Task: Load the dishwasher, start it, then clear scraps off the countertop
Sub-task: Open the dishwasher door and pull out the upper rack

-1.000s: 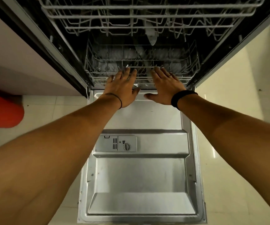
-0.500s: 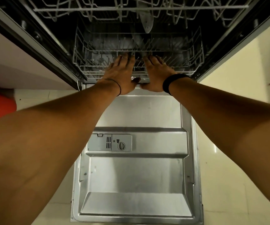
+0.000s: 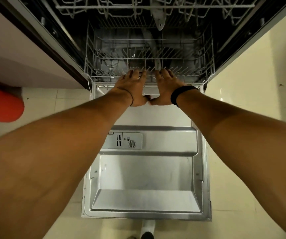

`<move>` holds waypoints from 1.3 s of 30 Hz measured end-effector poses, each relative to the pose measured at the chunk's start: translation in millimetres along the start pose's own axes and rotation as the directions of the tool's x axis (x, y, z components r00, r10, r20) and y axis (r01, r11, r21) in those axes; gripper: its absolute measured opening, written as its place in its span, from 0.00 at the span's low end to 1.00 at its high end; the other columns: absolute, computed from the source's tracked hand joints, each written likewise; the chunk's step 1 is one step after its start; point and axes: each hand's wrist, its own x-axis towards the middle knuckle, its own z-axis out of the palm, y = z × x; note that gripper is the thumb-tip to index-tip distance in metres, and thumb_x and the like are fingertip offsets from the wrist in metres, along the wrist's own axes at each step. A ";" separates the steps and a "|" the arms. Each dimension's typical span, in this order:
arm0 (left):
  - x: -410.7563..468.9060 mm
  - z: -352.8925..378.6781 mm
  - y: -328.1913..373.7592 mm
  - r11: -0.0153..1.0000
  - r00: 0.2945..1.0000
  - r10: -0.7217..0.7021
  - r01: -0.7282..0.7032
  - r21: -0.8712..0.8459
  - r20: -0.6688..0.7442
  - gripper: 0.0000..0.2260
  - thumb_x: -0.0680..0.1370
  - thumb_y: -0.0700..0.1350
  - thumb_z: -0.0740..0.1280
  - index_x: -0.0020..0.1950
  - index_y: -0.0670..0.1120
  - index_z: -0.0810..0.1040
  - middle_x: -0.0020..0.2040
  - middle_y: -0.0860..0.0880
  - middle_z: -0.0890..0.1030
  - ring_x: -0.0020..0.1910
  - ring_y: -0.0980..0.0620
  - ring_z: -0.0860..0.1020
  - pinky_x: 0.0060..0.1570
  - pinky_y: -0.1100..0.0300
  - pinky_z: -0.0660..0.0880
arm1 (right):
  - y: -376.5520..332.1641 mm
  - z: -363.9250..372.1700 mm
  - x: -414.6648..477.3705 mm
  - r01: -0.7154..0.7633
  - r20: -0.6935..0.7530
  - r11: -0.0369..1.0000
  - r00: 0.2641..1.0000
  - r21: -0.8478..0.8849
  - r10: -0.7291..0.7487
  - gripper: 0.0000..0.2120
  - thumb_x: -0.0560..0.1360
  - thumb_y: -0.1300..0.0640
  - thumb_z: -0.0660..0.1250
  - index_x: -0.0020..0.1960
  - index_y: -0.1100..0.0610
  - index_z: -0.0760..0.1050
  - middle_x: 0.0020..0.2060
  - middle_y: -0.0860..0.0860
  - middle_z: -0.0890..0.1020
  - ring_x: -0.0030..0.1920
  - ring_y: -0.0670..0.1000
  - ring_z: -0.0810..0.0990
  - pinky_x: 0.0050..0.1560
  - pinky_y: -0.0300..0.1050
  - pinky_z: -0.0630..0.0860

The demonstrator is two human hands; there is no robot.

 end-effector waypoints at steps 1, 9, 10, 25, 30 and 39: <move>0.2 -3.3 -2.0 1.000 1.000 0.014 -0.014 -0.001 0.007 0.45 0.78 0.65 0.65 0.83 0.48 0.44 0.83 0.43 0.48 0.81 0.41 0.50 0.79 0.45 0.53 | -0.7 -1.9 0.4 -0.004 0.003 1.000 1.000 0.000 0.004 0.57 0.70 0.35 0.72 0.82 0.57 0.40 0.81 0.58 0.47 0.80 0.62 0.47 0.79 0.58 0.54; -45.1 17.9 4.9 0.995 0.998 0.064 -0.064 -0.081 -0.001 0.41 0.80 0.58 0.66 0.84 0.47 0.45 0.82 0.43 0.50 0.80 0.40 0.56 0.77 0.48 0.59 | -10.0 31.8 -42.8 0.014 -0.010 1.000 1.000 -0.016 -0.014 0.59 0.68 0.35 0.74 0.81 0.58 0.41 0.80 0.59 0.48 0.80 0.63 0.50 0.77 0.59 0.60; -52.6 21.2 7.4 0.995 0.998 0.063 -0.062 -0.083 0.006 0.41 0.80 0.58 0.66 0.84 0.47 0.45 0.82 0.43 0.50 0.79 0.40 0.56 0.77 0.48 0.60 | -12.0 35.9 -49.6 0.012 0.000 1.000 1.000 -0.009 -0.012 0.59 0.68 0.36 0.74 0.81 0.59 0.41 0.80 0.59 0.49 0.79 0.63 0.50 0.77 0.59 0.60; -194.0 90.7 41.0 0.992 0.986 0.095 -0.083 -0.095 0.136 0.40 0.80 0.54 0.66 0.83 0.47 0.45 0.81 0.44 0.51 0.79 0.40 0.57 0.76 0.46 0.61 | -66.1 113.8 -185.1 -0.016 0.148 0.999 0.989 -0.037 0.021 0.58 0.70 0.37 0.74 0.81 0.61 0.41 0.79 0.60 0.49 0.80 0.63 0.47 0.77 0.55 0.56; -236.5 117.5 49.6 0.990 0.968 0.132 -0.119 -0.074 0.214 0.38 0.81 0.53 0.65 0.83 0.47 0.45 0.83 0.44 0.50 0.81 0.42 0.53 0.79 0.46 0.56 | -81.6 145.0 -232.0 -0.041 0.217 0.999 0.976 0.023 0.035 0.59 0.69 0.38 0.75 0.81 0.59 0.39 0.80 0.58 0.47 0.80 0.61 0.46 0.77 0.57 0.58; -314.4 158.8 71.0 0.985 0.936 0.172 -0.164 -0.050 0.308 0.36 0.81 0.51 0.64 0.83 0.47 0.47 0.83 0.43 0.52 0.81 0.42 0.55 0.78 0.45 0.56 | -102.3 204.9 -302.4 -0.020 0.286 0.999 0.958 0.050 0.005 0.59 0.68 0.35 0.73 0.80 0.61 0.41 0.79 0.61 0.51 0.79 0.63 0.49 0.79 0.57 0.54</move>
